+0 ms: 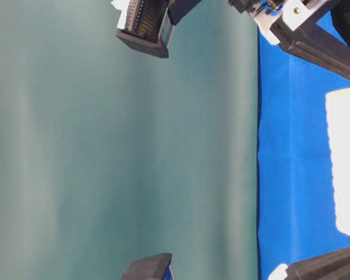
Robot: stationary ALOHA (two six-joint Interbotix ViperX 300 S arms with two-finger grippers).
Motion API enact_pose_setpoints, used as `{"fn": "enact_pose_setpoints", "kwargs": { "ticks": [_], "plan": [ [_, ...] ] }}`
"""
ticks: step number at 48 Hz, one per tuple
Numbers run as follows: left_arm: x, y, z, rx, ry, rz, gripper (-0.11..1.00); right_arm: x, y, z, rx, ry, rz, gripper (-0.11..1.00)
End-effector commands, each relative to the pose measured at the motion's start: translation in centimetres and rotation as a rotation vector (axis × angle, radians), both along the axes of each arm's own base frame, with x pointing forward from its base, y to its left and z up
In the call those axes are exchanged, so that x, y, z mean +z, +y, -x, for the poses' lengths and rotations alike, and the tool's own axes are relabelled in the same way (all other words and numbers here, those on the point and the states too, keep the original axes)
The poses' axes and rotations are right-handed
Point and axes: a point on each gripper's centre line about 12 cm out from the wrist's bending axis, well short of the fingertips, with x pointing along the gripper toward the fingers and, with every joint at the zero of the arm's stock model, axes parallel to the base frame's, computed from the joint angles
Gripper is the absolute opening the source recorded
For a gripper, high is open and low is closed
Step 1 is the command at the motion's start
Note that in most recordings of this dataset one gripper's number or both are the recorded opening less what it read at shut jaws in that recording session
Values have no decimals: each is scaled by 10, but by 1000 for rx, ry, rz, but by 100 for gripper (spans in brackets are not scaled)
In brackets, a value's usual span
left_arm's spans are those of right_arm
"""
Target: Fold the yellow towel.
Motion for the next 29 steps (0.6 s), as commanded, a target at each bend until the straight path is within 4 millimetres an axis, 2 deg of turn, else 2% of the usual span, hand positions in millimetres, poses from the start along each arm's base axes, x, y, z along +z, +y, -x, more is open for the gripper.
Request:
{"fn": "enact_pose_setpoints", "kwargs": {
  "ticks": [1,8,9,11,19,29],
  "plan": [
    [10,-2,-5,-4,-35,6,28,11,1,-6,-1,-44,-1,23],
    [19,-2,-2,-6,-33,6,73,24,4,-3,22,-79,9,68],
    [22,-2,-1,-5,-35,8,76,28,6,-2,31,-88,12,73],
    [27,-1,1,-8,-35,6,75,37,8,1,48,-111,17,82],
    [52,1,13,-12,-54,12,62,66,7,18,74,-183,29,78],
    [78,4,36,-16,-102,22,62,95,-1,53,98,-271,60,79]
  ]
}}
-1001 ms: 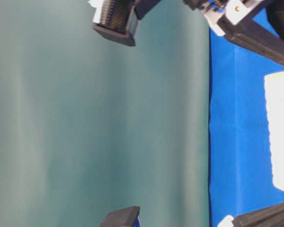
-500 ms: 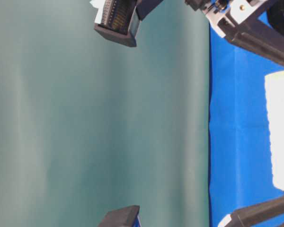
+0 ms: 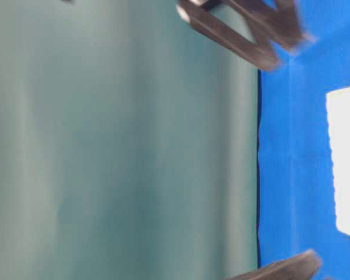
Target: Fold the yellow towel.
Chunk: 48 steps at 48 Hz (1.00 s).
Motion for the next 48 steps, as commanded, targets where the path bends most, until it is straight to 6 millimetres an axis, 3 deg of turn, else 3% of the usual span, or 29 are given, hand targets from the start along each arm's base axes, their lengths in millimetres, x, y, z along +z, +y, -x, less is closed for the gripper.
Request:
{"fn": "enact_pose_setpoints", "kwargs": {
  "ticks": [1,14,22,36,48],
  "plan": [
    [20,1,10,-4,-59,11,62,18,-3,14,7,-63,3,79],
    [38,12,61,-1,-217,38,62,33,-13,71,34,-147,20,79],
    [46,18,92,-15,-309,26,62,32,-19,97,47,-180,46,78],
    [38,29,126,-32,-441,-54,62,1,-36,134,13,-182,97,78],
    [11,36,144,-16,-460,-70,62,-23,-43,149,-27,-174,112,77]
  ]
}}
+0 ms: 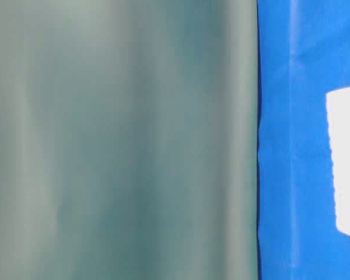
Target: Fold the yellow towel.
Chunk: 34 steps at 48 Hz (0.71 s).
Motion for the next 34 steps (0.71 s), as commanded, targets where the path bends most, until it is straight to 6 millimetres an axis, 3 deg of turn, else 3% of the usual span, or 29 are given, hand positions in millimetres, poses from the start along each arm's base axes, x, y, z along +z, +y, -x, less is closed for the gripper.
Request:
{"fn": "enact_pose_setpoints", "kwargs": {
  "ticks": [1,15,34],
  "plan": [
    [-3,3,2,13,-22,-2,62,-1,-2,0,-13,-9,2,77],
    [-17,10,15,46,-49,-8,60,-11,-3,1,-23,27,6,74],
    [-19,11,21,45,-77,-10,60,-13,-3,2,-24,34,7,74]
  ]
}}
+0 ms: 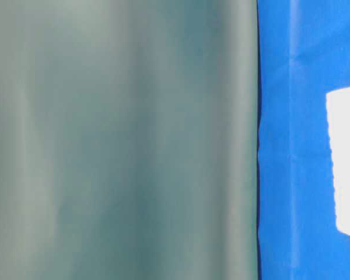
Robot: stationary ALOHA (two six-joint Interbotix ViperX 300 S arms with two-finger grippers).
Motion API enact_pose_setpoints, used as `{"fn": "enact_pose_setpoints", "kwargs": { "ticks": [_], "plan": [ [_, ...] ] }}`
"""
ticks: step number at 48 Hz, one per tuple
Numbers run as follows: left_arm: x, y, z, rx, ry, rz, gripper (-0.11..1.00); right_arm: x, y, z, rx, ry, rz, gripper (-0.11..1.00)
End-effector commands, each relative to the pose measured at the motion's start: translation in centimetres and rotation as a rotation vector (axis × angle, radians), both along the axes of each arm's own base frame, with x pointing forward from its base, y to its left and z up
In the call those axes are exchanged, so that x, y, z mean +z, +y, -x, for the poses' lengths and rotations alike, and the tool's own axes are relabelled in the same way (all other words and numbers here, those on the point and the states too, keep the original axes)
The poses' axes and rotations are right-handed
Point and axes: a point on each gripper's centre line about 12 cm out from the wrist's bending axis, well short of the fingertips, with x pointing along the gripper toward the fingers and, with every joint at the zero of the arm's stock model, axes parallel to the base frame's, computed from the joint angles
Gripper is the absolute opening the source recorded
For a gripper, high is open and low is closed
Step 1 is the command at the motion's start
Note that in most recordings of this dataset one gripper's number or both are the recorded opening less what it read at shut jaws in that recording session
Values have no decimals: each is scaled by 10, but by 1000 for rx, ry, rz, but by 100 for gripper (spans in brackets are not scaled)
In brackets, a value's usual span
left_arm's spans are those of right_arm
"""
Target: Fold the yellow towel.
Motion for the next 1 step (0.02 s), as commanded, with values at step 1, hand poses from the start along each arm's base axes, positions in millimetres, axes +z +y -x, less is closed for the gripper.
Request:
{"fn": "enact_pose_setpoints", "kwargs": {
  "ticks": [1],
  "plan": [
    [4,0,-2,2,-19,-2,60,2,0,-2,-5,-8,-1,74]
  ]
}}
